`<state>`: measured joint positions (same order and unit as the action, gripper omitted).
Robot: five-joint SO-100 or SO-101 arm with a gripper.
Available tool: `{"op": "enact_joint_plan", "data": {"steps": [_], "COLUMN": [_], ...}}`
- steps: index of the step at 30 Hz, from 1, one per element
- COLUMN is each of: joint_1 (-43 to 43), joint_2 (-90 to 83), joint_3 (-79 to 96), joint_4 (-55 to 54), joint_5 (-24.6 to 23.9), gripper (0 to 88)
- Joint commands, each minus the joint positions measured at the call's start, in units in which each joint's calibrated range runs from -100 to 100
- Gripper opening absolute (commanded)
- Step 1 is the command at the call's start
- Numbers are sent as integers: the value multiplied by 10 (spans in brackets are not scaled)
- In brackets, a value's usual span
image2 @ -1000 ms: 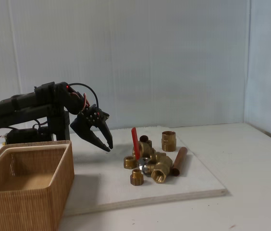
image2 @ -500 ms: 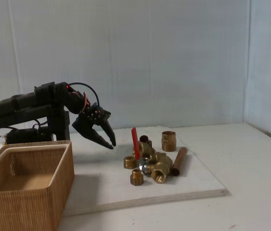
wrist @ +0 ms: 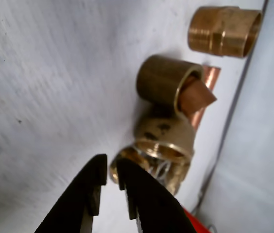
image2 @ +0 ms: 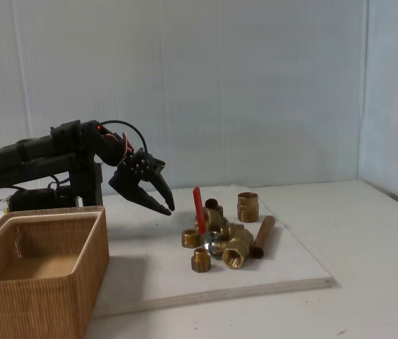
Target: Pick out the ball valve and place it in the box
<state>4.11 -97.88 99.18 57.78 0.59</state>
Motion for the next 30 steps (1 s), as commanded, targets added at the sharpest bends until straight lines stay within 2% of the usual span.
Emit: {"op": "enact_joint_plan", "data": {"steps": [1,12,17,22,25,30], "joint_1": [-1,4,-2,-3,-11,-18], "joint_2": [-8,-8,-5,2,36,227], "joint_3": [5,0,-55,-197,-306,-520], "joint_4": [-12,-131,-183,-148,-97,-12], "joint_5": [0,2,-1,-4,-29,-55], "gripper": [9,12,12,9,10,12]}}
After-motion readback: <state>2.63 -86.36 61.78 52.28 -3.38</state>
